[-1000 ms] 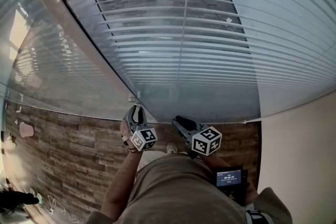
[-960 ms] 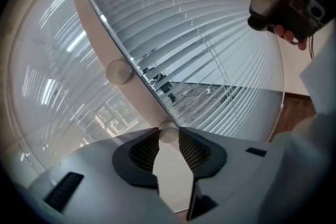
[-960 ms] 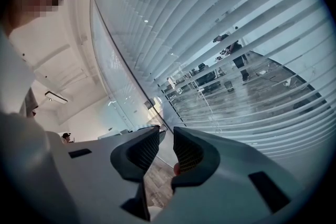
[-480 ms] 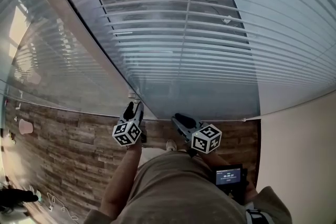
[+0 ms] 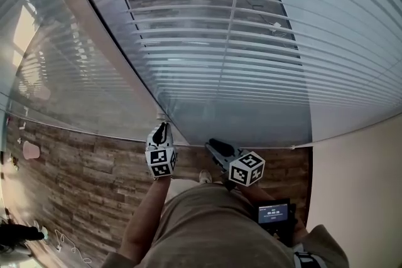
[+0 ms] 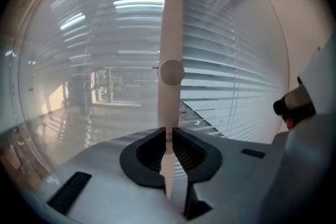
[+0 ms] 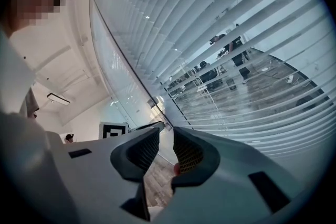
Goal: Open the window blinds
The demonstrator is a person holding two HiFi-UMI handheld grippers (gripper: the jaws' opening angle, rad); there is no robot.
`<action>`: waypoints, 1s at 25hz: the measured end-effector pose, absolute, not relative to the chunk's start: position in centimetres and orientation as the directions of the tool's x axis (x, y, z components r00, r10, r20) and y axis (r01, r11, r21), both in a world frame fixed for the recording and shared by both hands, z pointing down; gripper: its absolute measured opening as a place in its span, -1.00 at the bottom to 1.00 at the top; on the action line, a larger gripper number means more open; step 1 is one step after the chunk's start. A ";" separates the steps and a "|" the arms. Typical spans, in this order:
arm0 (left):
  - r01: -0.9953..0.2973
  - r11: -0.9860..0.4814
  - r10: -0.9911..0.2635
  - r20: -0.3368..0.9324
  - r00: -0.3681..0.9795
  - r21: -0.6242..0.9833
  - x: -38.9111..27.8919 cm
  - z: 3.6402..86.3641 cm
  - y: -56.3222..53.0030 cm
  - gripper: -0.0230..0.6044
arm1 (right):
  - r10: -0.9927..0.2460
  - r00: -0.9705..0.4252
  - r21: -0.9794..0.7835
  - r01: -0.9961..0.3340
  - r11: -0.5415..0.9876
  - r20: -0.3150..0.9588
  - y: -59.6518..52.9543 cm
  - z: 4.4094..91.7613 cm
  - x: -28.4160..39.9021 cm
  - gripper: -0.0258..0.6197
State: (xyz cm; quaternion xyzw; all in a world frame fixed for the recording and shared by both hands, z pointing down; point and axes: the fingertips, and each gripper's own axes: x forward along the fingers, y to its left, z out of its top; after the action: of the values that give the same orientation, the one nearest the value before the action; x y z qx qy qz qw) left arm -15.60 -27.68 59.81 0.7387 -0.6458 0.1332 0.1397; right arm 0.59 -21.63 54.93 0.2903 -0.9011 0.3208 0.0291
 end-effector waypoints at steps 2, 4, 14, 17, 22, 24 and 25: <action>-0.992 -0.126 -0.922 0.368 0.121 0.011 -15.5 59.6 -27.8 -0.76 | -0.503 -0.831 -0.561 -0.541 0.627 0.239 -21.7 54.8 0.4 -0.64; -0.985 -0.114 -0.924 0.352 0.152 0.127 -15.8 59.7 -27.9 -0.72 | -0.503 -0.830 -0.566 -0.541 0.622 0.240 -21.9 54.8 0.3 -0.64; -0.766 0.007 -0.908 0.326 0.265 0.643 -16.8 62.6 -28.2 -0.49 | -0.510 -0.829 -0.607 -0.532 0.591 0.231 -22.2 55.1 1.0 -0.64; -0.820 -0.005 -0.904 0.348 0.249 0.572 -16.6 62.5 -28.1 -0.50 | -0.508 -0.830 -0.605 -0.530 0.594 0.229 -22.1 55.1 1.0 -0.64; -0.933 -0.036 -0.900 0.394 0.185 0.358 -15.9 62.7 -27.6 -0.50 | -0.508 -0.830 -0.590 -0.534 0.606 0.229 -21.5 55.7 1.3 -0.64; -0.953 -0.046 -0.900 0.402 0.170 0.300 -16.0 62.4 -27.9 -0.50 | -0.508 -0.829 -0.587 -0.536 0.607 0.233 -21.9 55.3 1.1 -0.64; -0.960 -0.052 -0.900 0.404 0.165 0.276 -16.1 62.2 -28.1 -0.50 | -0.507 -0.829 -0.586 -0.537 0.607 0.234 -22.2 55.1 0.9 -0.64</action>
State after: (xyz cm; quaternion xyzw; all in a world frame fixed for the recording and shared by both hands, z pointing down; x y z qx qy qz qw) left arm -16.13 -28.08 62.24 0.7226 -0.6433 0.0612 0.2455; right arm 0.90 -22.16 55.12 0.2914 -0.8960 0.3344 0.0221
